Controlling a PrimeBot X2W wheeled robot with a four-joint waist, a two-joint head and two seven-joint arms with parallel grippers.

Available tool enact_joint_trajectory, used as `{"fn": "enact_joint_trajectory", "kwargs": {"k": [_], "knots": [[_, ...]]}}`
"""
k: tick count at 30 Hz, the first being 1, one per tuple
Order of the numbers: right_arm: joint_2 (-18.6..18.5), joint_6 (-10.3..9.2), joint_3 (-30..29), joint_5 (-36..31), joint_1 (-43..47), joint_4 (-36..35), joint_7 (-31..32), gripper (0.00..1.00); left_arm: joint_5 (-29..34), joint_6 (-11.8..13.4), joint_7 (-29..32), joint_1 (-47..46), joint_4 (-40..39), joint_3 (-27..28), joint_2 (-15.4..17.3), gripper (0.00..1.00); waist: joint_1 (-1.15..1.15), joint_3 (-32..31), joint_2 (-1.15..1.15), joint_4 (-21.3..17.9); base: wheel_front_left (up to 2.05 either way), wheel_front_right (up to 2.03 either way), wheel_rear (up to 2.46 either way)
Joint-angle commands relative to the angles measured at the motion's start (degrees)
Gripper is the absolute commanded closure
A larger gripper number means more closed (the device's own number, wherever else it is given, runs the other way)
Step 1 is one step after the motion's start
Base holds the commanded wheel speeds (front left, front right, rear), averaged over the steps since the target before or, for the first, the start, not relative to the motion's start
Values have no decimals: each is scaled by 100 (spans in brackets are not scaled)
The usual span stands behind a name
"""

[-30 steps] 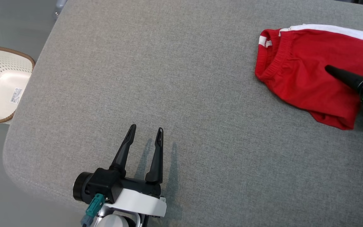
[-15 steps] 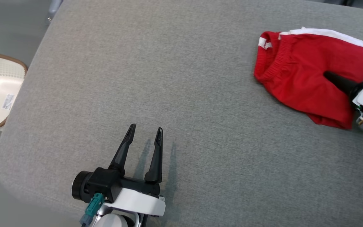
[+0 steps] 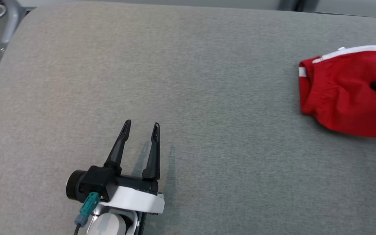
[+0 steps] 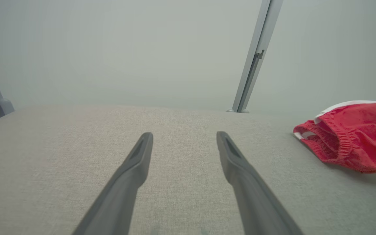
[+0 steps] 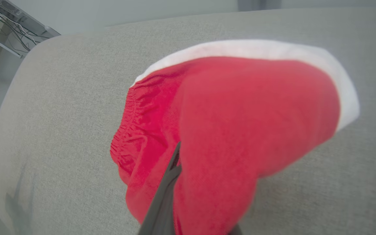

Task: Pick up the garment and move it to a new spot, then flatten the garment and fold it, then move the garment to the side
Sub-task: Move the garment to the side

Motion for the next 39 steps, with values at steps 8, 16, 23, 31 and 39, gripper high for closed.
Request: {"fn": "enact_joint_trajectory", "kwargs": {"k": [8, 16, 23, 31, 39], "knots": [[-1404, 1, 51, -168, 554, -975, 203, 100, -12, -99, -24, -227, 7, 164, 21, 0, 0, -38, 0, -590, 0, 0, 0], [-2324, 0, 176, -605, 849, -1226, -93, 100, 174, -212, -24, -452, 19, 58, 21, 0, 0, 243, 0, -826, 0, 0, 0], [-3227, 0, 551, -1154, 846, -1293, -535, 100, 241, -295, -25, -761, 10, 25, 21, 0, 0, 756, 0, -1016, 0, 0, 0], [-3899, -1, 1133, -2222, 562, -1034, -1192, 100, 821, -510, -24, -1296, 61, -646, 30, 0, 0, 1273, 0, -1082, 0, 0, 0], [-3976, -1, 1669, -3124, 180, -473, -1673, 100, 684, -392, -24, -1565, -39, -886, 23, 0, 0, 1603, 0, -1019, 0, 0, 0]]}}
